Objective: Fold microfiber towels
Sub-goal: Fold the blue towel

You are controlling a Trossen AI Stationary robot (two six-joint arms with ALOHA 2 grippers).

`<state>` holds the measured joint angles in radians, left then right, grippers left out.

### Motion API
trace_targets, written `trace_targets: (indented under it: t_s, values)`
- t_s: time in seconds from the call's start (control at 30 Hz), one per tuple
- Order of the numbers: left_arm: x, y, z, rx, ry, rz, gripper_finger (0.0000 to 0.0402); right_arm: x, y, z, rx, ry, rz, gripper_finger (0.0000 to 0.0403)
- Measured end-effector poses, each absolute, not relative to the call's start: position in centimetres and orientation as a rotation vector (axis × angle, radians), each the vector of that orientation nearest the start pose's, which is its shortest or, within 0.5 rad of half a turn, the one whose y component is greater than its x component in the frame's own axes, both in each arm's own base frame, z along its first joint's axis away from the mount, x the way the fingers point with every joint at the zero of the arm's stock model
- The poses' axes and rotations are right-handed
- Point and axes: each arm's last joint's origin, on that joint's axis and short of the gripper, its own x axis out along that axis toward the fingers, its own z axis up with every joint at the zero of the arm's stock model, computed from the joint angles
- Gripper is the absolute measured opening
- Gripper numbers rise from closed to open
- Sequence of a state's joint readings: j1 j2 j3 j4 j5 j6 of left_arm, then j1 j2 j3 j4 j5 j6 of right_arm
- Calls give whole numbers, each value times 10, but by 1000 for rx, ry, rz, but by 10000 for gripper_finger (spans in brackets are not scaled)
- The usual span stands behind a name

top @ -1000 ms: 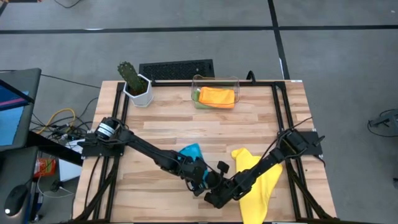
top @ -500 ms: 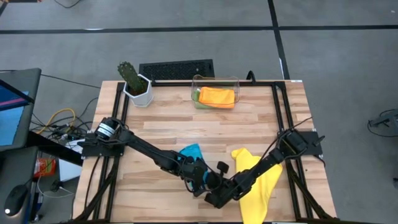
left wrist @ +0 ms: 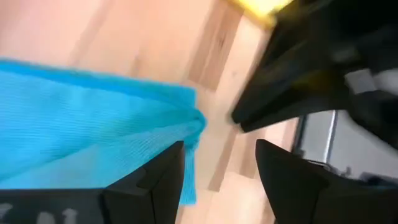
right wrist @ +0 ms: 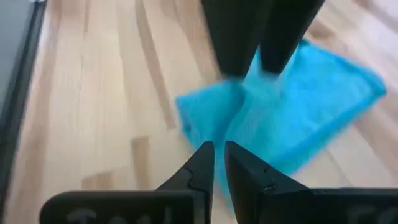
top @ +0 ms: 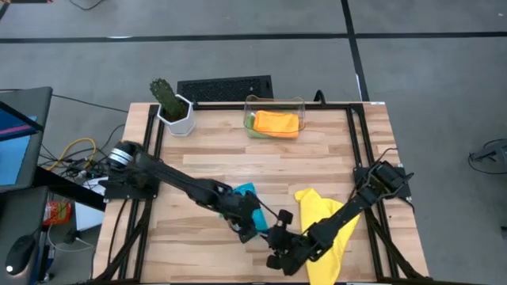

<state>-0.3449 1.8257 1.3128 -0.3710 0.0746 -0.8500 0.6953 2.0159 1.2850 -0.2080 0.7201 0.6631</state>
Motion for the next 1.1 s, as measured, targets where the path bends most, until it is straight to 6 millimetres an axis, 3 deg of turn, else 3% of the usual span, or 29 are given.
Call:
trace_targets:
  t_s: [0.17,0.33,0.43,0.63,0.9,1.1]
  values:
    - [334,-121,264,-573,922,112,182,346,234,157,28,603,-218,64]
    - [291,-129,267,-462,1041,239,172,366,222,164,48,583,-60,64]
    - [273,-143,254,-460,1076,253,163,372,216,161,66,599,-35,64]
    - [244,-161,206,-520,1110,310,146,370,215,141,94,692,-70,64]
    - [222,-153,153,-627,1077,383,141,360,205,132,143,801,-216,64]
    - [219,-138,128,-719,901,431,141,357,211,139,150,781,-201,64]
